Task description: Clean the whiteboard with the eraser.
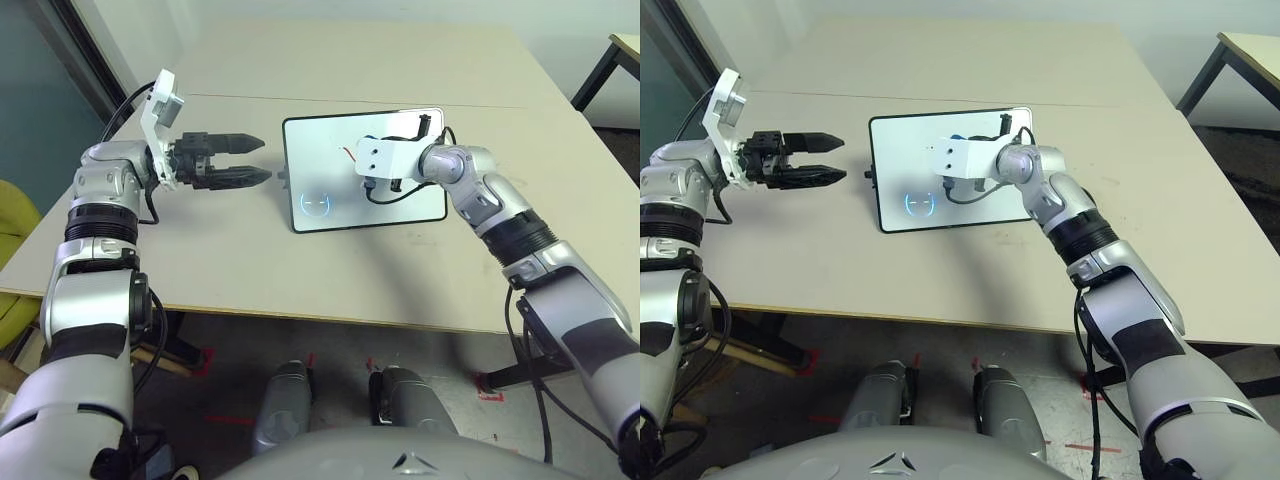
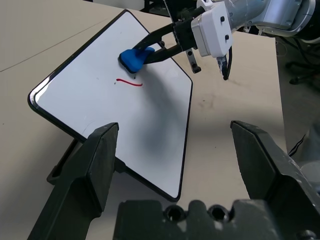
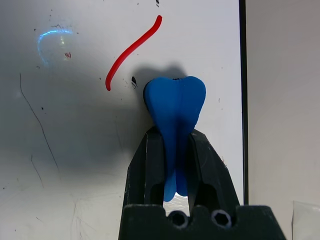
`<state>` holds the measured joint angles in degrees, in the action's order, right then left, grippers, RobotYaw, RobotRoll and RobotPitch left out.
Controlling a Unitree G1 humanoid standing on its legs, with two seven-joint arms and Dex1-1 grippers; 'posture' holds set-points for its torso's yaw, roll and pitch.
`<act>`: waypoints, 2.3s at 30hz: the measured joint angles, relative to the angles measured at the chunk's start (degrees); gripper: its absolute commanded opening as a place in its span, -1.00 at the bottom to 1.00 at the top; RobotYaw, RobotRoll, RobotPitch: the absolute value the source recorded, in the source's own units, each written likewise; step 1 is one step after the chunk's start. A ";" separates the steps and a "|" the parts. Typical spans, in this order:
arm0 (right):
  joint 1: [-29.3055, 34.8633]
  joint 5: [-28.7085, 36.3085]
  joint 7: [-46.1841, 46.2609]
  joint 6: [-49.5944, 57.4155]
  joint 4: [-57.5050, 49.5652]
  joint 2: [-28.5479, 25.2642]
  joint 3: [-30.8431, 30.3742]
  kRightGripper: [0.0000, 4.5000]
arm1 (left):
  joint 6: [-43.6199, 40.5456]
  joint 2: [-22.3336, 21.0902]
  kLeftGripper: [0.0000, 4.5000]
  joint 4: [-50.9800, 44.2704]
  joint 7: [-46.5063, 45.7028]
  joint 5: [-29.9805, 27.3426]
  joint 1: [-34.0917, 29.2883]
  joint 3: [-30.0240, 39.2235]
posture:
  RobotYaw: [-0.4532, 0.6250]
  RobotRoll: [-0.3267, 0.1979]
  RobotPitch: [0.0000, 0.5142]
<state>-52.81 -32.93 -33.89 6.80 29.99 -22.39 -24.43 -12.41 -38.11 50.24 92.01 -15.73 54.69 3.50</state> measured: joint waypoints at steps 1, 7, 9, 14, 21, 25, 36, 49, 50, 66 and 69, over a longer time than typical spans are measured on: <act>0.00 0.05 -0.15 0.02 0.00 -0.40 0.04 -0.83 | -0.01 0.00 1.00 -0.01 0.00 0.00 0.00 0.01 | 0.18 0.25 -0.77; 0.04 0.57 -1.02 0.72 -0.02 -4.34 0.61 -0.83 | -0.02 0.00 1.00 0.00 0.00 0.00 -0.02 0.02 | 0.17 0.25 -0.76; 0.21 0.71 -1.12 0.94 -0.22 -5.51 0.78 -0.83 | -0.02 0.01 1.00 0.01 0.00 0.00 -0.02 0.02 | 0.16 0.25 -0.76; 0.90 1.25 -1.37 1.26 -0.91 -7.06 1.26 -0.83 | -0.01 0.06 1.00 0.03 0.00 0.00 -0.01 0.02 | 0.16 0.25 -0.75; 2.11 1.26 -2.01 2.19 -3.17 -7.97 1.36 -0.83 | 0.00 0.06 1.00 0.07 0.00 0.00 -0.02 0.02 | 0.17 0.25 -0.75; 2.99 1.24 -2.07 2.59 -4.84 -8.06 1.36 -0.83 | 0.00 0.06 1.00 0.07 0.00 0.00 -0.02 0.02 | 0.17 0.25 -0.75; 4.81 0.92 -3.01 3.09 -8.14 -4.61 0.26 -0.83 | 0.00 0.10 1.00 0.07 -0.03 0.00 -0.01 0.03 | 0.18 0.25 -0.77; 7.33 -2.35 -4.90 2.53 -14.62 -5.24 -2.11 -0.83 | -0.01 0.07 1.00 0.03 -0.06 -0.01 -0.02 0.06 | 0.18 0.25 -0.76; 7.61 -2.80 -5.30 2.57 -15.86 -5.96 -2.16 -0.83 | -0.01 0.07 1.00 0.03 -0.05 -0.01 -0.02 0.07 | 0.18 0.25 -0.76; 7.96 -4.60 -5.38 3.12 -15.41 -3.90 -3.21 -0.83 | -0.01 0.59 1.00 -0.08 -0.11 -0.05 -0.07 0.28 | 0.20 0.25 -0.79; 6.14 -5.17 -4.60 2.16 -13.23 -2.73 -3.87 -0.83 | -0.01 0.53 1.00 -0.10 -0.13 -0.05 -0.24 0.43 | 0.21 0.25 -0.79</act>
<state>-46.66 -38.10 -38.49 8.96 16.76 -25.13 -28.30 -12.42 -37.58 50.14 91.89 -15.78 54.44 3.93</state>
